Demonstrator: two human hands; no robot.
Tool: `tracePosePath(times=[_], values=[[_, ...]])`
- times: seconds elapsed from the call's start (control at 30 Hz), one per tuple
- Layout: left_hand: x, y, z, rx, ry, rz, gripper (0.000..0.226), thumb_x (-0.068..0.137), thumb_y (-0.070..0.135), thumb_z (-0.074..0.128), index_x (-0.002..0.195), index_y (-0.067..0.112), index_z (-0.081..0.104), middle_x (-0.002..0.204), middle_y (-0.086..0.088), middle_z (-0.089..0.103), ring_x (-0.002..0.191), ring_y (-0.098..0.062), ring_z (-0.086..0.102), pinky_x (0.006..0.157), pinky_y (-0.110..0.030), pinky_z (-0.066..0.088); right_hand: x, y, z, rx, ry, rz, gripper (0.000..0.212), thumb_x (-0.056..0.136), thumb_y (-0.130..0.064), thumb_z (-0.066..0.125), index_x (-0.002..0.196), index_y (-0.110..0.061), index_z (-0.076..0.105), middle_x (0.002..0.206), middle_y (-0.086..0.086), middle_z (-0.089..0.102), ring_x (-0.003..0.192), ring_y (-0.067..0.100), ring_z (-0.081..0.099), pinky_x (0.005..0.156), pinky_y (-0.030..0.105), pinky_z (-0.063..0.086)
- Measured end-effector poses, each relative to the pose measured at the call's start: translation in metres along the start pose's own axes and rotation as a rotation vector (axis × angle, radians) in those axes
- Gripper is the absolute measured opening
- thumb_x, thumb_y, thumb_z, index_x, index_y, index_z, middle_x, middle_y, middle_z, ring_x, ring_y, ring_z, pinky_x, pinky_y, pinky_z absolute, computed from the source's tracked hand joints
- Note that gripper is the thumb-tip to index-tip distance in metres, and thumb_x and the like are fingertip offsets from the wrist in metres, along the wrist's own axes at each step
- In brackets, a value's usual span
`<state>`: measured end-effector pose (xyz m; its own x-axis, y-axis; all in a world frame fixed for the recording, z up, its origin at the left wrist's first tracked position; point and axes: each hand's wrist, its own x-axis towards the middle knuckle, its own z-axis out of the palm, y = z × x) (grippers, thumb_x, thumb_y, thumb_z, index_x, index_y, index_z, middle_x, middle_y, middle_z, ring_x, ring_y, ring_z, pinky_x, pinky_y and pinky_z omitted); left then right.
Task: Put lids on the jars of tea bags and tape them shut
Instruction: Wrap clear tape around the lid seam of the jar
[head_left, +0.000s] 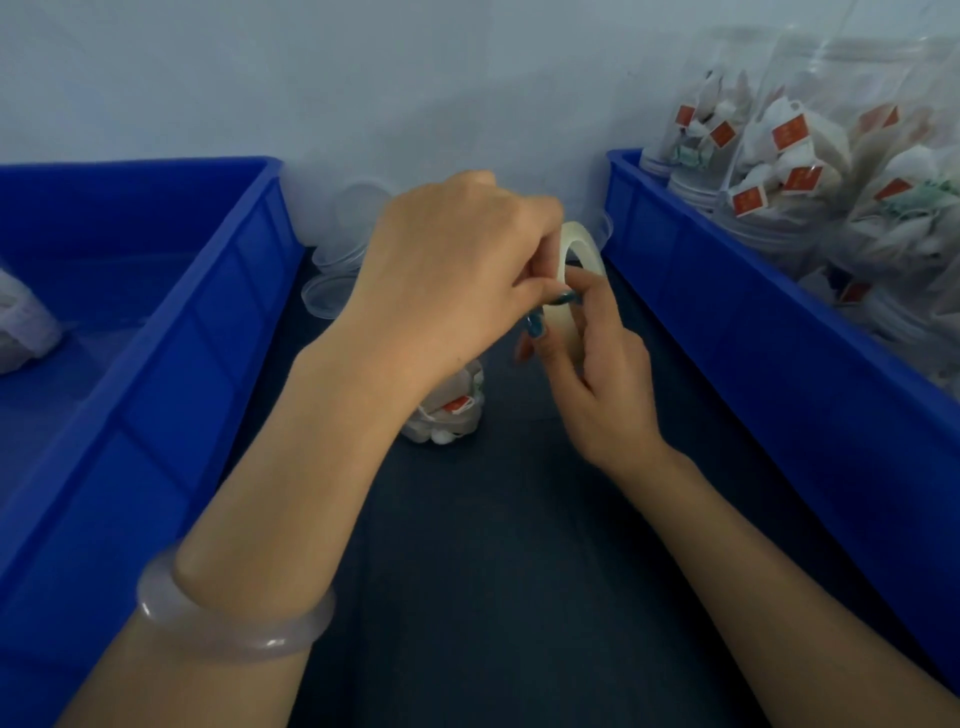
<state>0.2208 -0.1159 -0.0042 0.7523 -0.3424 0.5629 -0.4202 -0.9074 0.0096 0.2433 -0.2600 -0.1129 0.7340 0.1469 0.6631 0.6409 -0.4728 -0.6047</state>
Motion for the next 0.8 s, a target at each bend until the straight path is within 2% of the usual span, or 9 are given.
tracePosePath(times=[0.07,0.13,0.23,0.3,0.37,0.47,0.6,0.7,0.8], values=[[-0.002,-0.004,-0.006,-0.002,0.04,-0.032,0.021,0.088,0.051,0.069,0.082,0.032,0.061,0.074,0.012,0.053,0.077,-0.008,0.043,0.053,-0.022,0.026,0.001,0.0,-0.002,-0.116,0.013,-0.069,0.049,0.103,-0.045,0.039,0.134,-0.009,0.049,0.069,-0.007,0.059,0.06,0.014,0.056,0.056,0.039,0.046],[-0.005,-0.008,-0.01,-0.017,0.083,-0.077,0.021,0.086,0.052,0.071,0.083,0.032,0.065,0.069,0.018,0.043,0.068,-0.006,0.037,0.054,-0.022,0.025,0.002,0.001,-0.006,-0.203,0.037,-0.154,0.057,0.105,-0.054,0.029,0.12,-0.009,0.059,0.066,-0.003,0.054,0.058,0.016,0.05,0.057,0.038,0.042],[-0.014,-0.006,-0.013,-0.035,0.097,-0.119,0.023,0.085,0.055,0.07,0.082,0.033,0.065,0.067,0.022,0.04,0.068,-0.005,0.036,0.053,-0.023,0.023,0.004,0.006,-0.01,-0.305,0.049,-0.24,0.066,0.106,-0.052,0.019,0.096,-0.007,0.067,0.065,0.0,0.056,0.058,0.02,0.05,0.062,0.041,0.039],[-0.022,-0.006,-0.014,-0.039,0.127,-0.152,0.024,0.085,0.056,0.069,0.082,0.033,0.065,0.067,0.023,0.041,0.073,-0.004,0.038,0.054,-0.023,0.023,0.006,0.012,-0.014,-0.34,0.073,-0.248,0.064,0.107,-0.049,0.02,0.085,-0.007,0.064,0.064,0.002,0.054,0.056,0.021,0.047,0.061,0.041,0.037],[-0.036,-0.009,-0.017,-0.061,0.196,-0.216,0.022,0.085,0.053,0.07,0.079,0.033,0.063,0.064,0.024,0.038,0.071,-0.005,0.035,0.053,-0.023,0.023,0.008,0.018,-0.018,-0.384,0.101,-0.248,0.057,0.107,-0.046,0.026,0.076,-0.008,0.056,0.061,0.002,0.049,0.053,0.02,0.042,0.059,0.039,0.035],[-0.065,-0.013,-0.02,-0.078,0.255,-0.32,0.021,0.086,0.052,0.07,0.078,0.034,0.062,0.064,0.027,0.04,0.063,-0.003,0.038,0.052,-0.023,0.023,0.012,0.022,-0.021,-0.478,0.121,-0.258,0.048,0.106,-0.043,0.038,0.071,-0.012,0.046,0.059,0.001,0.044,0.053,0.019,0.037,0.059,0.036,0.031],[-0.102,-0.014,-0.013,-0.119,0.265,-0.429,0.022,0.088,0.05,0.069,0.081,0.031,0.062,0.063,0.028,0.043,0.064,0.004,0.043,0.051,-0.023,0.022,0.015,0.016,-0.02,-0.564,0.093,-0.311,0.048,0.104,-0.051,0.042,0.071,-0.017,0.037,0.059,-0.004,0.036,0.054,0.017,0.031,0.063,0.031,0.019],[-0.112,-0.014,-0.002,-0.139,0.258,-0.488,0.023,0.089,0.05,0.067,0.081,0.03,0.059,0.064,0.026,0.043,0.064,0.003,0.045,0.051,-0.022,0.022,0.015,0.012,-0.019,-0.62,0.051,-0.297,0.051,0.101,-0.059,0.041,0.072,-0.017,0.039,0.06,-0.004,0.037,0.055,0.017,0.033,0.066,0.03,0.021],[-0.112,-0.018,0.009,-0.139,0.215,-0.5,0.025,0.089,0.053,0.058,0.087,0.028,0.055,0.083,0.017,0.054,0.072,-0.006,0.052,0.051,-0.024,0.031,0.015,0.01,-0.019,-0.647,0.039,-0.272,0.055,0.099,-0.064,0.039,0.073,-0.015,0.046,0.06,-0.003,0.04,0.056,0.018,0.037,0.068,0.031,0.024]])
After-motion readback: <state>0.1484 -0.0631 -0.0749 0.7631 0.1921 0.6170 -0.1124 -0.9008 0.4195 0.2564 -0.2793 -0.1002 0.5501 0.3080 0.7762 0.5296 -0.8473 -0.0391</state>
